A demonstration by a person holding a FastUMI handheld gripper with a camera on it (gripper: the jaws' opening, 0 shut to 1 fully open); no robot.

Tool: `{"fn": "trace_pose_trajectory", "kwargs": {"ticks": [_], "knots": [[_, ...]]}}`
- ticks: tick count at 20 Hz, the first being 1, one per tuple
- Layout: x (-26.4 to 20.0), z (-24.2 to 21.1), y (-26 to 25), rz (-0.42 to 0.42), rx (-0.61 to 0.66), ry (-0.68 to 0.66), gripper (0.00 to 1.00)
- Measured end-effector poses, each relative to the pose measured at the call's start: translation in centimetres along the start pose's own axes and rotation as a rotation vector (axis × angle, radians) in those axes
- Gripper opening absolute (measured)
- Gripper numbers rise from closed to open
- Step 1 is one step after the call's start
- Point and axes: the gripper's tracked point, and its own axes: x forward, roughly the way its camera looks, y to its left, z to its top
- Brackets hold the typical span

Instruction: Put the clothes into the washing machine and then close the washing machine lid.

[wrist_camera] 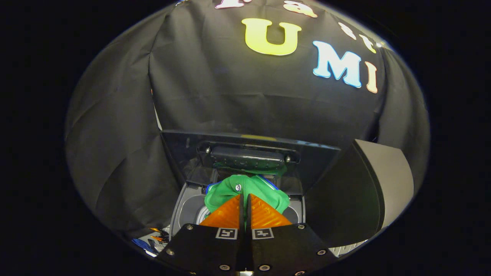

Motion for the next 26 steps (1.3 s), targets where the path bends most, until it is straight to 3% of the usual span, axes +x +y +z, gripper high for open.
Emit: {"fn": "trace_pose_trajectory", "kwargs": {"ticks": [18,23,24,26], "knots": [[8.8,-13.4,3.4,0.099,-0.027,0.242,0.00],[9.5,-14.8,3.7,0.092,-0.036,0.274,0.00],[9.7,-14.5,3.0,0.054,-0.046,0.261,0.00],[10.0,-13.3,2.5,0.022,-0.056,0.210,0.12]]}}
